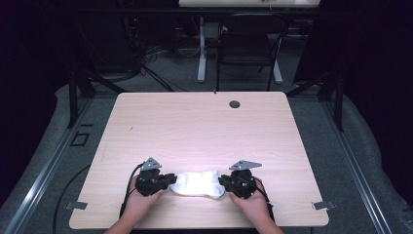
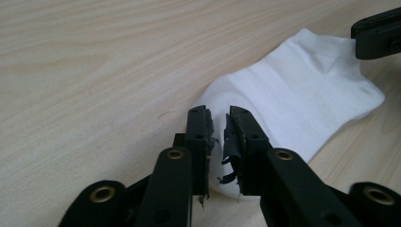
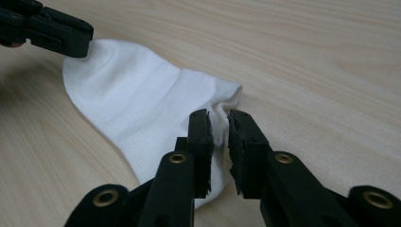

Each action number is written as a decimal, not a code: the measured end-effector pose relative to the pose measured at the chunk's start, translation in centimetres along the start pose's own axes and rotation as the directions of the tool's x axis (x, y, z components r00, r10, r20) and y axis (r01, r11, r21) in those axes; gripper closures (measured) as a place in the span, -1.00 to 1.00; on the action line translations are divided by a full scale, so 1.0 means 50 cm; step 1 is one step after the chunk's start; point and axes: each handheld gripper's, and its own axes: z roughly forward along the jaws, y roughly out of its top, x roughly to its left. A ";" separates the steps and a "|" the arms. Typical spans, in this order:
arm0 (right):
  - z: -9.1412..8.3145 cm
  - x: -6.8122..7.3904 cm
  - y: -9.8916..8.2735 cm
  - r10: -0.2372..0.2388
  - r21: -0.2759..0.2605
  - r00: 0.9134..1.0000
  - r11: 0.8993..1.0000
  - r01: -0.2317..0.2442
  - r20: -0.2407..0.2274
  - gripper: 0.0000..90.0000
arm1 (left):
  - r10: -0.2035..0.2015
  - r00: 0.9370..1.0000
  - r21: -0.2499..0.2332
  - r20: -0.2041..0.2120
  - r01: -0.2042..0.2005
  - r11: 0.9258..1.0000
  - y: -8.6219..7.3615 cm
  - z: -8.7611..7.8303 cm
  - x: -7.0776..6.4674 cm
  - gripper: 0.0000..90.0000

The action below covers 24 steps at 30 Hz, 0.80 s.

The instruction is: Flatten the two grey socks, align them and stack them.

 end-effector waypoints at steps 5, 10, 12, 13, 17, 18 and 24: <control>-0.011 0.005 0.010 -0.009 -0.058 1.000 0.998 0.009 0.003 0.69 | 0.024 1.000 -0.043 0.005 -0.024 0.999 0.010 -0.013 -0.011 0.61; 0.002 0.020 0.010 -0.043 -0.041 0.999 0.998 0.042 -0.020 0.68 | 0.055 0.998 -0.019 0.026 -0.054 0.998 0.003 -0.004 -0.022 0.56; 0.008 0.029 0.010 -0.055 -0.036 0.998 0.998 0.054 -0.031 0.66 | 0.073 0.997 -0.006 0.022 -0.073 0.997 -0.001 0.002 -0.027 0.54; 0.012 0.032 0.010 -0.070 -0.032 0.997 0.997 0.069 -0.033 0.64 | 0.076 0.997 -0.001 0.023 -0.076 0.997 -0.003 0.004 -0.029 0.53; 0.027 0.035 0.003 -0.097 -0.004 0.995 0.995 0.097 -0.026 0.59 | 0.090 0.996 0.013 0.023 -0.090 0.996 -0.011 0.012 -0.032 0.47; 0.029 0.033 0.000 -0.099 0.016 0.995 0.995 0.099 -0.027 0.58 | 0.097 0.995 0.021 0.021 -0.097 0.995 -0.013 0.014 -0.032 0.46; 0.035 0.025 -0.017 -0.087 0.038 0.996 0.995 0.087 -0.019 0.56 | 0.101 0.995 0.049 0.015 -0.102 0.994 -0.021 0.022 -0.032 0.47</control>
